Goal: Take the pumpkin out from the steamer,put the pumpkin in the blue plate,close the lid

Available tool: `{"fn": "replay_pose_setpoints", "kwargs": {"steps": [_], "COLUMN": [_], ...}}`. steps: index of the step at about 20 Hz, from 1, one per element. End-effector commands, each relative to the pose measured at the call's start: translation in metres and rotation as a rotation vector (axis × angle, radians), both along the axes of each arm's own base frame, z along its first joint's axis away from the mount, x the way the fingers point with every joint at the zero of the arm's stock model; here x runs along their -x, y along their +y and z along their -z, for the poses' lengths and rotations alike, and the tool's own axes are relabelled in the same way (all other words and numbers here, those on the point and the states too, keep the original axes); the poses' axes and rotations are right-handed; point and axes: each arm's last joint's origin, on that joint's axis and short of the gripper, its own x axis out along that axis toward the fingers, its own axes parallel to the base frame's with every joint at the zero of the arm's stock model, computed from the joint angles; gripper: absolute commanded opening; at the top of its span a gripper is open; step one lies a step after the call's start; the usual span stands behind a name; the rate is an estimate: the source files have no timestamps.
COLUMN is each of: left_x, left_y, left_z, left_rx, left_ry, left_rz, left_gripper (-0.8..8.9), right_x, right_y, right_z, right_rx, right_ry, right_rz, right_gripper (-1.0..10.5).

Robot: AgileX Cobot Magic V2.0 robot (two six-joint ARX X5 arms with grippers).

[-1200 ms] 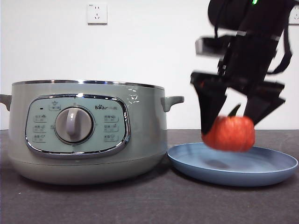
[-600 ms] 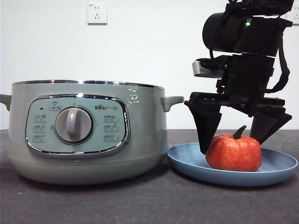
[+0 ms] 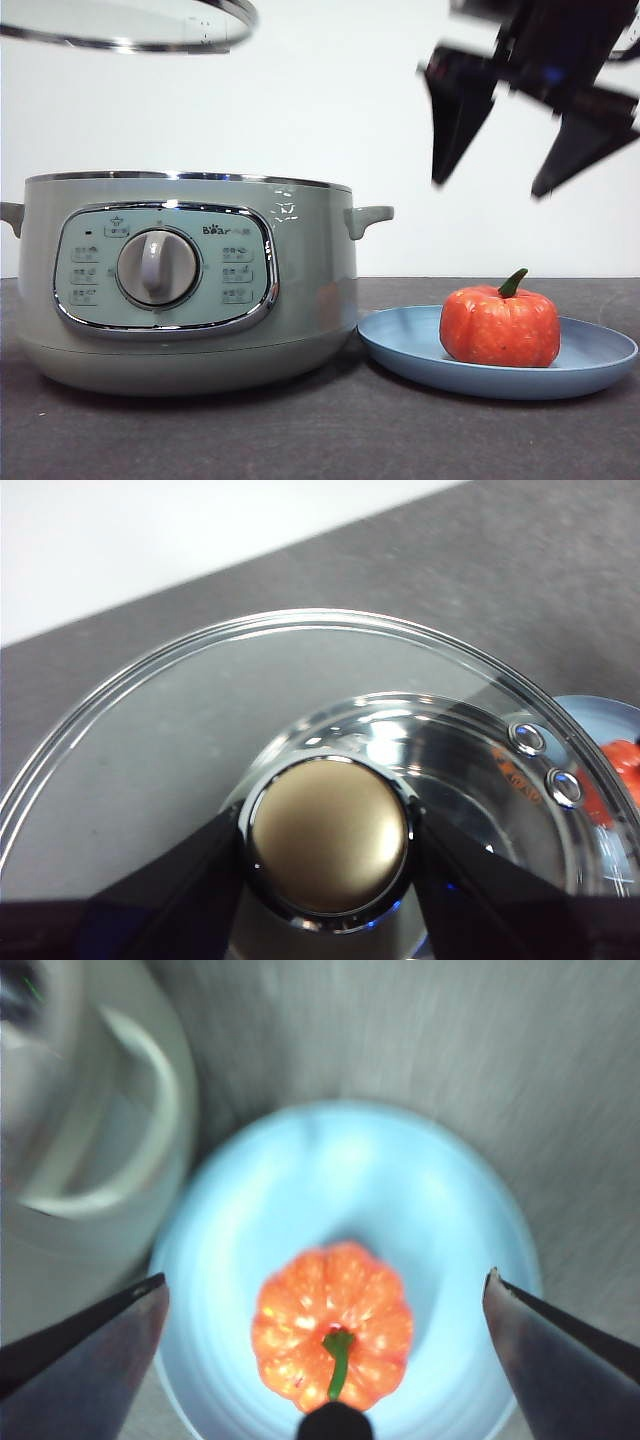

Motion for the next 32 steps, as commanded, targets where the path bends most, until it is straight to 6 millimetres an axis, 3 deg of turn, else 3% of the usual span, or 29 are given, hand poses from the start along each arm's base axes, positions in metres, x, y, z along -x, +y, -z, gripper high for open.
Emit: {"fn": "replay_pose_setpoints", "kwargs": {"steps": [1, 8, 16, 23, 30, 31, 32], "left_x": [-0.014, -0.061, -0.093, -0.091, -0.091, -0.091, -0.091], "left_y": [-0.009, -0.037, -0.055, -0.057, -0.056, -0.056, -0.056], "left_z": [-0.002, 0.032, 0.071, 0.083, 0.083, 0.083, 0.083], "left_rx": [0.037, 0.022, -0.033, -0.048, -0.086, -0.094, -0.094], "left_ry": [-0.027, 0.093, 0.227, 0.334, 0.319, 0.314, 0.313], "left_rz": [0.033, 0.102, 0.108, 0.157, 0.132, 0.14, 0.14], "left_gripper": [-0.08, -0.08, -0.08, -0.08, 0.0, 0.11, 1.2], "right_x": [0.013, 0.042, 0.05, 0.05, 0.05, 0.05, 0.05], "right_y": [-0.011, -0.039, -0.045, -0.046, -0.046, -0.046, -0.046], "right_z": [-0.018, -0.056, -0.063, -0.063, -0.063, -0.063, -0.063], "right_rx": [-0.036, -0.113, -0.126, -0.124, -0.124, -0.124, -0.124], "right_ry": [-0.069, -0.231, -0.263, -0.263, -0.264, -0.264, -0.263], "right_rz": [0.02, 0.075, 0.084, 0.089, 0.091, 0.091, 0.091], "right_gripper": [6.3, 6.3, 6.3, 6.3, 6.3, 6.3, 6.3]}}
